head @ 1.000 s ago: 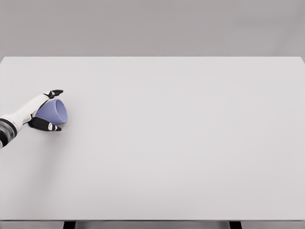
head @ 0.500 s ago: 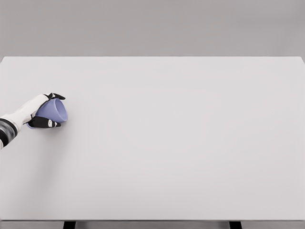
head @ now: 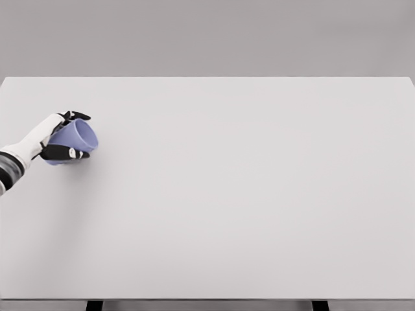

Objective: Flip the cup with left arm and place it on the table

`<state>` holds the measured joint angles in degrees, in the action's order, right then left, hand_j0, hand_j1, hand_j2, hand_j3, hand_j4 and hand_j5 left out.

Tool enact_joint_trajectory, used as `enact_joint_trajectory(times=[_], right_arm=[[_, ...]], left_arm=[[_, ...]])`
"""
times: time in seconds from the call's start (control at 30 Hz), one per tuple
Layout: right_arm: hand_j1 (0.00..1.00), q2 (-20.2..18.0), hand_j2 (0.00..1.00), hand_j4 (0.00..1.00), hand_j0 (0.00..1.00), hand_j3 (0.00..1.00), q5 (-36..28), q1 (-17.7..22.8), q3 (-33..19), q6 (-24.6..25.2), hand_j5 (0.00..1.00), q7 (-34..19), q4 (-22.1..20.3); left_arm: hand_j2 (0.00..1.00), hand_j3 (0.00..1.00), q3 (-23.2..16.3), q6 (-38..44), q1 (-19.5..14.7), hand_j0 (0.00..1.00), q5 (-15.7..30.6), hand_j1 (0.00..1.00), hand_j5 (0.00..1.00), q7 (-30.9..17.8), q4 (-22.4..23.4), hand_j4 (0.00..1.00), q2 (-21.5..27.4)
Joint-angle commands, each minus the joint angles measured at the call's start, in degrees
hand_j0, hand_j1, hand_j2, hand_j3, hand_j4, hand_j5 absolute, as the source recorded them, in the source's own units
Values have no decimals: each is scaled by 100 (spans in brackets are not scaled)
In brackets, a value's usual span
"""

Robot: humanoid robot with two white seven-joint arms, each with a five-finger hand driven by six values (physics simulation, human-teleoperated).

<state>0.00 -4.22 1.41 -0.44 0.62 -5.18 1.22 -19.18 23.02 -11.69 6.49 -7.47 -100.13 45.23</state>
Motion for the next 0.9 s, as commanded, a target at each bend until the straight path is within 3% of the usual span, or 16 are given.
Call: enact_joint_trajectory(times=[0.0, 0.27, 0.5, 0.87], right_arm=[[100, 0, 100, 100, 100, 100, 1, 0, 1, 0, 100, -1, 1], [100, 0, 100, 100, 100, 100, 1, 0, 1, 0, 100, -1, 1], [100, 0, 100, 100, 100, 100, 1, 0, 1, 0, 100, -1, 1], [100, 0, 100, 100, 100, 100, 1, 0, 1, 0, 100, -1, 1]], left_arm=[[74, 74, 274, -9, 9, 74, 203, 74, 74, 9, 2, 74, -76], [75, 75, 802, 0, 53, 75, 555, 75, 75, 0, 63, 75, -506], [75, 75, 1338, 0, 220, 75, 564, 75, 75, 0, 81, 75, -937], [78, 78, 1610, -17, 220, 78, 678, 78, 78, 0, 389, 78, -1499]])
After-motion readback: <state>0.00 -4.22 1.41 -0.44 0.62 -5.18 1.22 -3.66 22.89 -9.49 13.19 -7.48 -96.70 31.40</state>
